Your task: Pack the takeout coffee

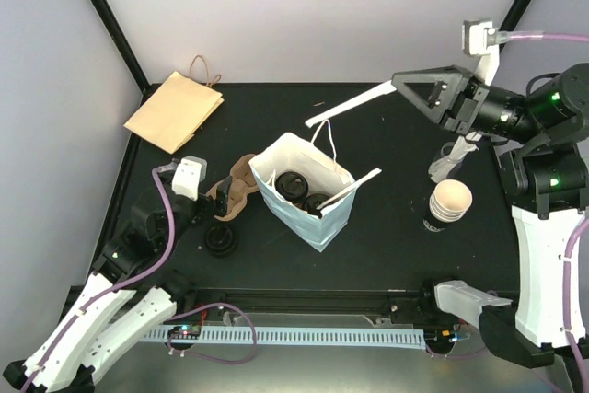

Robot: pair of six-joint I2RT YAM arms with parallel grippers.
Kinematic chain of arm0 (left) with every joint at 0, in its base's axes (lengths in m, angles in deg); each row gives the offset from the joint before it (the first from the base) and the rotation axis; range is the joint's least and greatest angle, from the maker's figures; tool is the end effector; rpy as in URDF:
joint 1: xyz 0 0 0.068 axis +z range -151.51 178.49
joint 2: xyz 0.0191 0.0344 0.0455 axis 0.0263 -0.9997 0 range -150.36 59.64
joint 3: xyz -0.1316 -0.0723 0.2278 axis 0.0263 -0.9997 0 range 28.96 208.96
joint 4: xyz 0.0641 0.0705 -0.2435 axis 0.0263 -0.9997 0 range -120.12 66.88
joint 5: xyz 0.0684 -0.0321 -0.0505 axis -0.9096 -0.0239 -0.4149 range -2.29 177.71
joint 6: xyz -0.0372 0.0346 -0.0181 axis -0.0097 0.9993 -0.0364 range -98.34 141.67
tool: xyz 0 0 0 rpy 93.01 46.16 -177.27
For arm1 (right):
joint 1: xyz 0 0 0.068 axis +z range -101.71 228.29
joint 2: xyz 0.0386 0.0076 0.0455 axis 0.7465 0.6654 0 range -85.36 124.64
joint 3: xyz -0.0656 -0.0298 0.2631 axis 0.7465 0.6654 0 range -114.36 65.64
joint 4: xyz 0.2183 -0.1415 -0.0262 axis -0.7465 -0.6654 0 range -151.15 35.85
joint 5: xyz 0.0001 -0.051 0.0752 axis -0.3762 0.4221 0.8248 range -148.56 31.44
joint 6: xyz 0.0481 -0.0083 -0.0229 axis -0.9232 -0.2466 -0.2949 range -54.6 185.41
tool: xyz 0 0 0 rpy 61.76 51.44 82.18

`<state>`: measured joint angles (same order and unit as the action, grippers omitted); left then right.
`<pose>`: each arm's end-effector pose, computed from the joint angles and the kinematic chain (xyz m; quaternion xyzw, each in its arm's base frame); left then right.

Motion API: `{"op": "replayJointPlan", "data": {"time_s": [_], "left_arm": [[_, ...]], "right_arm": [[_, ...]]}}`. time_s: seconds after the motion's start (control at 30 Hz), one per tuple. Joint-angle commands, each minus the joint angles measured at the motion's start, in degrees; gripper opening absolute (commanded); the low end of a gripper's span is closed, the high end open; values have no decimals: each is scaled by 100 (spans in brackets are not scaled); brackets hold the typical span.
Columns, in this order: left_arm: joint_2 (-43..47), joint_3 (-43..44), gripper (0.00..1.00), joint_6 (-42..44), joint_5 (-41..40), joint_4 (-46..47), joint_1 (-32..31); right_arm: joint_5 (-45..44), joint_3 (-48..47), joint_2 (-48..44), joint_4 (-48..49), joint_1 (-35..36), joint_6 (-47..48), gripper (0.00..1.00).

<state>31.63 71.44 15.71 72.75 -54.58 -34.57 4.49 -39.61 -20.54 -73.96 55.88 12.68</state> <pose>0.0995 -0.0539 0.3251 0.1115 0.7930 -0.0983 0.5908 0.1342 0.0499 0.5886 -0.2109 0.6129 0.6095 0.4565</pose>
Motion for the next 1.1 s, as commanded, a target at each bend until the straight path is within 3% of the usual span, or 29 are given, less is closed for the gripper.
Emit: {"op": "replayJointPlan", "data": {"time_s": [0.0, 0.23, 0.67, 0.8, 0.87, 0.97, 1.07], "left_arm": [[-57, 15, 99, 75, 15, 132, 24], [-108, 24, 99, 77, -5, 123, 20], [-218, 40, 99, 77, -15, 91, 22], [-269, 41, 99, 77, -7, 84, 19], [-304, 54, 99, 69, 10, 66, 20], [-380, 88, 99, 44, 72, 25, 20], [-476, 164, 99, 49, 119, -45, 23]], "right_arm": [[-95, 290, -14, -486, 578, 477, 1], [-642, 1212, -258, -1252, 1085, 1290, 1], [-1312, 2276, -622, -2043, 1135, 2255, 1], [-1421, 2558, -787, -2193, 1137, 2447, 8], [-1488, 2655, -863, -2347, 1133, 2613, 22], [-1695, 2705, -913, -2658, 1135, 2940, 64], [-2401, 2568, -939, -2938, 1128, 3210, 81]]}}
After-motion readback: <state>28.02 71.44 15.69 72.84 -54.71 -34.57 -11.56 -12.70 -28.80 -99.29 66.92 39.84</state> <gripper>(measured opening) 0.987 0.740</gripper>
